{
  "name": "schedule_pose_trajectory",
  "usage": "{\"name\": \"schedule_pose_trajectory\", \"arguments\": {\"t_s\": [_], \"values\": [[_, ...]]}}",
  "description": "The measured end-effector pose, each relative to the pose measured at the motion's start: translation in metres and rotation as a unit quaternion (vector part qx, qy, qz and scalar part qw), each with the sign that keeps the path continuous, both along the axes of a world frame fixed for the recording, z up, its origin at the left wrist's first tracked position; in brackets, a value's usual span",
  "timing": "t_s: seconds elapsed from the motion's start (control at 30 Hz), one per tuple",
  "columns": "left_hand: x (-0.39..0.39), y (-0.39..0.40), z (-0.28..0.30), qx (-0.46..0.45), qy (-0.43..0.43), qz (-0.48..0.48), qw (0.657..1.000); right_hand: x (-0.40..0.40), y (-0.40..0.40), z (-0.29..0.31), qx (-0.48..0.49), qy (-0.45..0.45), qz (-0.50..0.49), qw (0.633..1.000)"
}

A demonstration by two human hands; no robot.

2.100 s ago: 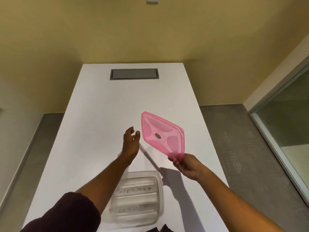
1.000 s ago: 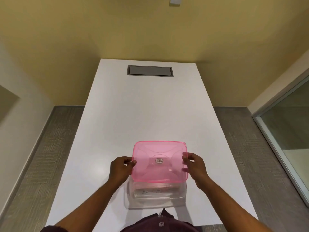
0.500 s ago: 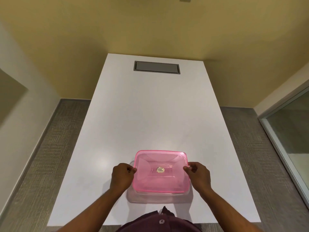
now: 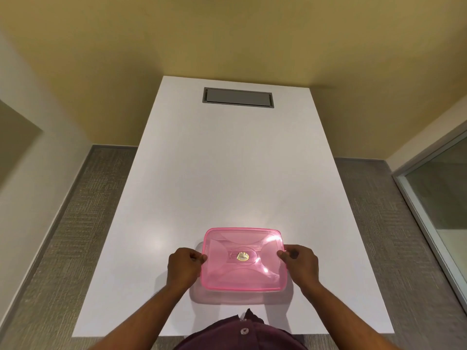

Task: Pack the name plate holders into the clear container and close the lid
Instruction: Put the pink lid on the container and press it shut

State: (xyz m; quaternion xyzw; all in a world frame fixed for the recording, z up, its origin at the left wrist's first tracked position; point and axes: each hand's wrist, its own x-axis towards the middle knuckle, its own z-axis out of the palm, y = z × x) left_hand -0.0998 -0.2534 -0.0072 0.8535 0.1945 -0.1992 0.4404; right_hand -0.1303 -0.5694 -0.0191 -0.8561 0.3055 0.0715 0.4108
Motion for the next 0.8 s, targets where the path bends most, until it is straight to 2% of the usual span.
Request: {"name": "schedule_pose_trajectory", "arguments": {"t_s": [0.37,0.5,0.8], "values": [[0.0008,-0.0043,0.0063,-0.045,0.019,0.042,0.998,0.0054,0.0045,0.0031,-0.015,0.027,-0.012,0.999],[-0.0011,-0.0071,0.0063,-0.075,0.027,0.063,0.995,0.0082,-0.0004,0.0021,0.002,0.055,-0.018,0.998],[0.0002,-0.0044,0.0019,-0.099,0.043,0.08,0.991,0.0078,-0.0036,0.0015,0.03,0.057,-0.033,0.997]]}}
